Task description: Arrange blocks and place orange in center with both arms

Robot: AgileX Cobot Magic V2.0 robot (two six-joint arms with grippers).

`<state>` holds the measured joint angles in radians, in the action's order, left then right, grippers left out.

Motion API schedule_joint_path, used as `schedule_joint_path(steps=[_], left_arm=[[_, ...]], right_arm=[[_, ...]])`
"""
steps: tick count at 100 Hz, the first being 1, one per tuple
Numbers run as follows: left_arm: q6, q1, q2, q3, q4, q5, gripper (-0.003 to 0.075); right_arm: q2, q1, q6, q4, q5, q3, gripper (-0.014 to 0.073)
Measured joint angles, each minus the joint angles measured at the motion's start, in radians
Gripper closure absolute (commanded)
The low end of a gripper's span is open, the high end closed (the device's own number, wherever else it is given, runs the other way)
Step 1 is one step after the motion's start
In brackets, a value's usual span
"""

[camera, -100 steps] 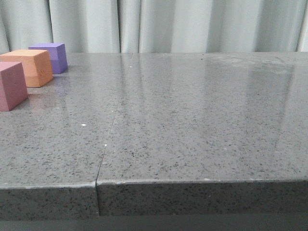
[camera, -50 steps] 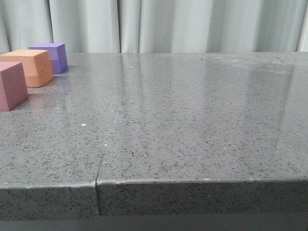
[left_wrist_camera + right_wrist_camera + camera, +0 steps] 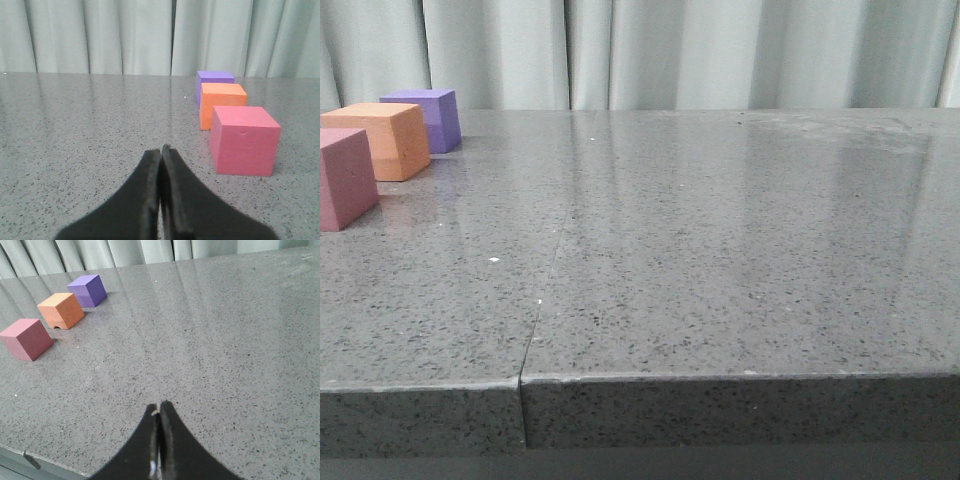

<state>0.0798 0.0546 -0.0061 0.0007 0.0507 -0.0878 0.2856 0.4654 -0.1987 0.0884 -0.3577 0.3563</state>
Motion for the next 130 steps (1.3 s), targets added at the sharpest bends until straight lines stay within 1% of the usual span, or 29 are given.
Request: schedule_joint_path(steps=[16, 27, 37, 58, 77, 86, 100, 112, 130], left_arm=[[0.000, 0.000, 0.000, 0.000, 0.000, 0.000, 0.0741], [0.000, 0.000, 0.000, 0.000, 0.000, 0.000, 0.0741], [0.000, 0.000, 0.000, 0.000, 0.000, 0.000, 0.0741], [0.000, 0.000, 0.000, 0.000, 0.000, 0.000, 0.0741], [0.000, 0.000, 0.000, 0.000, 0.000, 0.000, 0.0741], [0.000, 0.000, 0.000, 0.000, 0.000, 0.000, 0.0741], [0.000, 0.000, 0.000, 0.000, 0.000, 0.000, 0.0741], [0.000, 0.000, 0.000, 0.000, 0.000, 0.000, 0.0741], [0.000, 0.000, 0.000, 0.000, 0.000, 0.000, 0.0741]], right_arm=[[0.000, -0.002, 0.000, 0.000, 0.014, -0.002, 0.0663], [0.000, -0.035, 0.000, -0.016, 0.038, -0.007, 0.0663], [-0.004, -0.100, 0.000, -0.029, 0.113, -0.035, 0.0663], [-0.045, -0.279, 0.000, -0.075, 0.265, -0.131, 0.0663], [-0.121, -0.403, 0.007, -0.110, 0.288, -0.219, 0.0663], [-0.153, -0.445, 0.021, -0.114, 0.292, -0.258, 0.0663], [-0.203, -0.486, 0.032, -0.118, 0.306, -0.325, 0.0663], [-0.250, -0.493, 0.034, -0.133, 0.316, -0.371, 0.0663], [-0.295, -0.498, 0.039, -0.141, 0.316, -0.384, 0.0663]])
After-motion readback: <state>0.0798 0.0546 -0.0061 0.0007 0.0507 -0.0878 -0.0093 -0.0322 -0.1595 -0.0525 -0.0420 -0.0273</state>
